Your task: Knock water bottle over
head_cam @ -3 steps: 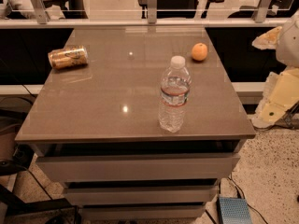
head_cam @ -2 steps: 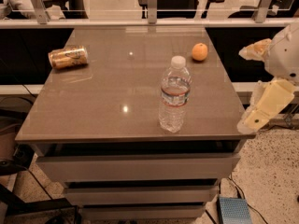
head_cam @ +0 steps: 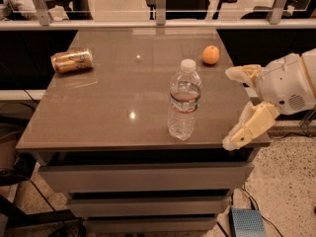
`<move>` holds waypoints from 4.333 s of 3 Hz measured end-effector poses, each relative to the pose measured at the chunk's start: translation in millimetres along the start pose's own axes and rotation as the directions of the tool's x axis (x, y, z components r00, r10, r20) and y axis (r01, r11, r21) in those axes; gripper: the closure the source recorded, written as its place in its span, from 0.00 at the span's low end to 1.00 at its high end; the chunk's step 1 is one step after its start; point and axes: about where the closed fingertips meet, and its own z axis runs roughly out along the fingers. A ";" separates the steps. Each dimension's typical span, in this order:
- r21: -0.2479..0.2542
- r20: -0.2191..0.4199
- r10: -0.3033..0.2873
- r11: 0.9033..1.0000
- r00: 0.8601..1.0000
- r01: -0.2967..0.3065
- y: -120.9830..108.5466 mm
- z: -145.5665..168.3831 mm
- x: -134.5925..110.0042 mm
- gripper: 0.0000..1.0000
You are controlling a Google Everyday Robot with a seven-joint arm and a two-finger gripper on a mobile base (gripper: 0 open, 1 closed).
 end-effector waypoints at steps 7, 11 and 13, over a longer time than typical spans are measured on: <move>-0.004 0.393 0.008 1.000 0.919 -0.008 -64.6 74.4 -49.4 0.00; 0.046 0.400 0.003 0.999 0.916 -0.023 -121.0 88.7 -69.1 0.00; 0.086 0.384 0.017 0.995 0.923 -0.053 -118.9 62.0 -49.8 0.00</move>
Offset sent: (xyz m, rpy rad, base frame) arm -0.0052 0.0074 0.0021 0.1157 -0.0032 0.0183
